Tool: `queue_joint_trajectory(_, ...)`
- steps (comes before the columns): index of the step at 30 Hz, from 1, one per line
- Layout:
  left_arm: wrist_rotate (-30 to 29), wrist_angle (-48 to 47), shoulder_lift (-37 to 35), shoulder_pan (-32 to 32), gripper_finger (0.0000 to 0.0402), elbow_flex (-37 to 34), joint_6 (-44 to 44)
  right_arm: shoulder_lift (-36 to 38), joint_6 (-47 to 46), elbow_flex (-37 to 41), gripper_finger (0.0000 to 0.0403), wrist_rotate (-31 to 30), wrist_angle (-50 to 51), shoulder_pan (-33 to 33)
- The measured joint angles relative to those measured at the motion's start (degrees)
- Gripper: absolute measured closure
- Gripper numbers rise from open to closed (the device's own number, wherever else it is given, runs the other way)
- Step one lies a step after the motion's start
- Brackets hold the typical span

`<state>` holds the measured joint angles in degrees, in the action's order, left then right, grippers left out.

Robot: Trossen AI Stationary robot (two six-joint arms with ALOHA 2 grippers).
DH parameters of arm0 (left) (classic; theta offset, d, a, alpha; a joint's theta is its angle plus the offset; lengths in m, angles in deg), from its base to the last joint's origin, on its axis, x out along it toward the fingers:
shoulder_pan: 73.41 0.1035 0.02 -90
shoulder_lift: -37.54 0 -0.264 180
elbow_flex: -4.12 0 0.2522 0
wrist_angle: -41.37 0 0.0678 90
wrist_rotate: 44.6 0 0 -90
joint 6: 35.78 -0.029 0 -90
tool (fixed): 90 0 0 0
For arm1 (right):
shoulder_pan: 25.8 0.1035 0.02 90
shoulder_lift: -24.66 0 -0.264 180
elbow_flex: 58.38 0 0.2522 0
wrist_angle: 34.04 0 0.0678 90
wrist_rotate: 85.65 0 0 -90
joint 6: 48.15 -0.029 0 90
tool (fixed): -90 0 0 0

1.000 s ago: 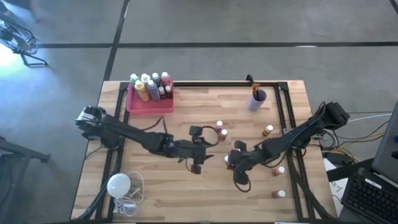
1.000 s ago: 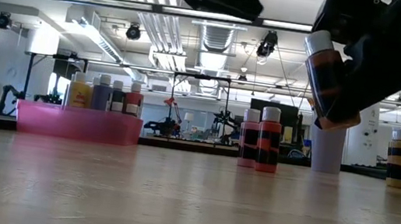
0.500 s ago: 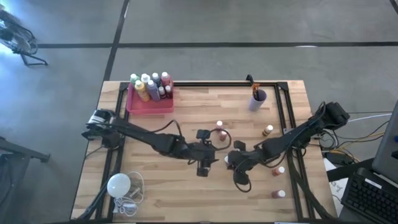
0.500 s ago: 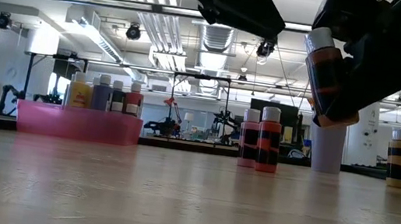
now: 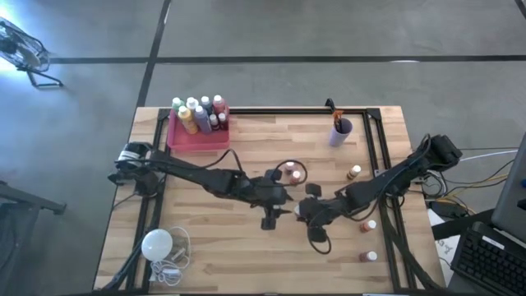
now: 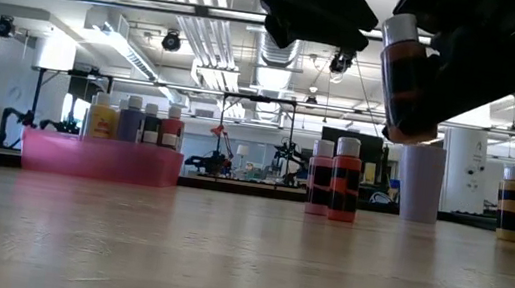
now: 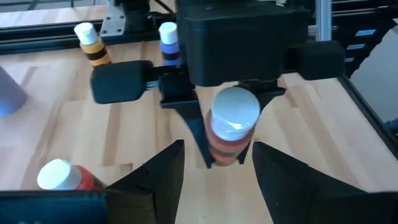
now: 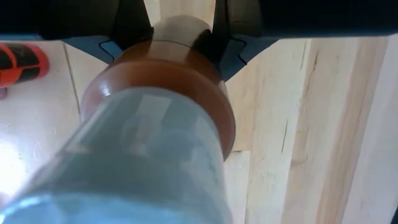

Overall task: Pick & Place Paint Supplies
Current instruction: Put the small brown paint bottle into the pink bin

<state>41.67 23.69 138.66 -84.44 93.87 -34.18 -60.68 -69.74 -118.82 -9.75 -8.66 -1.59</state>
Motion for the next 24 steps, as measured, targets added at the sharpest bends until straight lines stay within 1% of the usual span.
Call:
queue_joint_trajectory(5,0.13,0.13,0.0,0.0,0.0208,-0.07,-0.01,0.0,1.33,-0.53,0.0283,-1.09,0.08,-0.72)
queue_joint_trajectory(16,0.13,0.47,-0.08,0.0,0.0206,0.16,-0.44,-0.17,3.66,-1.51,0.0286,-1.06,0.04,-2.82)
queue_joint_trajectory(22,0.11,0.46,-0.09,0.0,0.0208,0.15,-0.47,-2.92,6.58,-4.06,0.0285,-1.01,0.24,-3.28)
queue_joint_trajectory(24,0.15,0.29,-0.11,0.0,0.0208,0.15,-0.47,-4.32,7.03,-5.66,0.0284,-0.92,2.36,-3.28)
